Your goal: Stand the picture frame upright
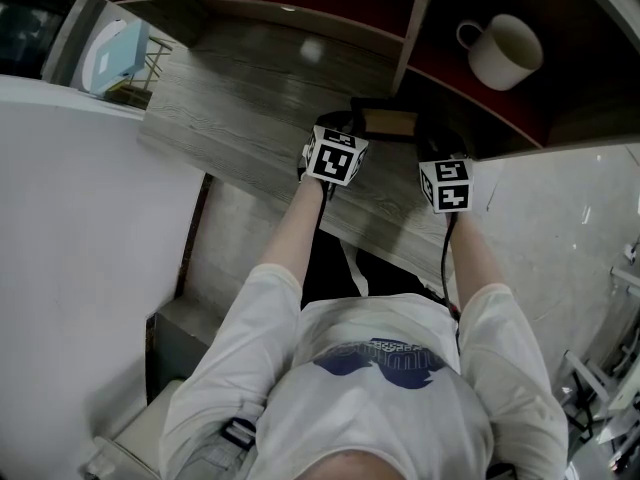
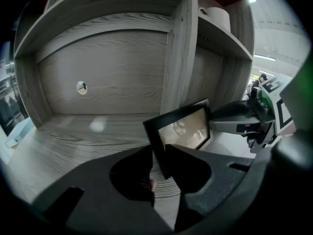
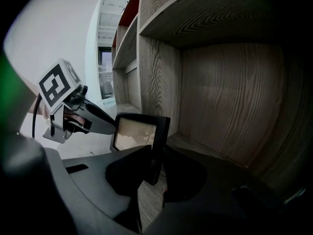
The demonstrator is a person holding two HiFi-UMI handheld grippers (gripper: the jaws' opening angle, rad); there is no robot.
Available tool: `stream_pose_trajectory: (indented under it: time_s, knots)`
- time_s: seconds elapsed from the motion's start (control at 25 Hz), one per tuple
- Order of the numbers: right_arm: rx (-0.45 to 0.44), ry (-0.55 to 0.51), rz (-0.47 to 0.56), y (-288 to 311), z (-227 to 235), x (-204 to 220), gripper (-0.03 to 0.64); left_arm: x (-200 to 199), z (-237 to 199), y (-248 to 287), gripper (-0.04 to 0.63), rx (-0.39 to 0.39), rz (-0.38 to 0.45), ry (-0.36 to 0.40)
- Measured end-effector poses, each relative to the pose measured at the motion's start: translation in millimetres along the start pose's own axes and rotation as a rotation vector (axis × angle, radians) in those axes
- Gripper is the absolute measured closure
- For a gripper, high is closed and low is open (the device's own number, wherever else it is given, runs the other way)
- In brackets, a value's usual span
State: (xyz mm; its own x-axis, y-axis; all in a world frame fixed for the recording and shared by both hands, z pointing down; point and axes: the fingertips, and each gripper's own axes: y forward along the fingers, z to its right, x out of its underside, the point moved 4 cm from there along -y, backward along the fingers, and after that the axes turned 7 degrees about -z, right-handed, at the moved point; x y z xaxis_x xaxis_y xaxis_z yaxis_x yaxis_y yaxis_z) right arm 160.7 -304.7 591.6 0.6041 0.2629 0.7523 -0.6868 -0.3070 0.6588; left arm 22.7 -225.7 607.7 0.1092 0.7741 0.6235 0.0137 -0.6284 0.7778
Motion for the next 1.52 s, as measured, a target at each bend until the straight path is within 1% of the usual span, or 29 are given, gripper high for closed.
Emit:
stream_pose_trajectory:
  time_s: [0.36, 0.68, 0.88, 1.2, 1.32, 1.52]
  knots:
    - [0.002, -0.02, -0.023, 6, 0, 2, 0.546, -1, -1, -1, 0.505, -0.038, 0.003, 0.018]
    - [-0.005, -0.028, -0.043, 10, 0, 3, 0.546, -3, -4, -1, 0.505, -0.047, 0.0, 0.031]
    - [0.008, -0.041, -0.048, 11, -1, 2, 0.54, -4, -4, 0, 0.505, -0.062, 0.003, 0.04]
    - [0.027, -0.06, -0.048, 12, -3, 3, 0.535, -4, -4, -1, 0.505, -0.082, 0.005, 0.058]
    - [0.043, -0.066, -0.041, 11, -2, 2, 0.52, -4, -3, 0, 0.505, -0.091, 0.007, 0.064]
    - [0.052, -0.053, -0.019, 9, -3, -1, 0.511, -3, -5, -2, 0.505, -0.102, 0.001, 0.053]
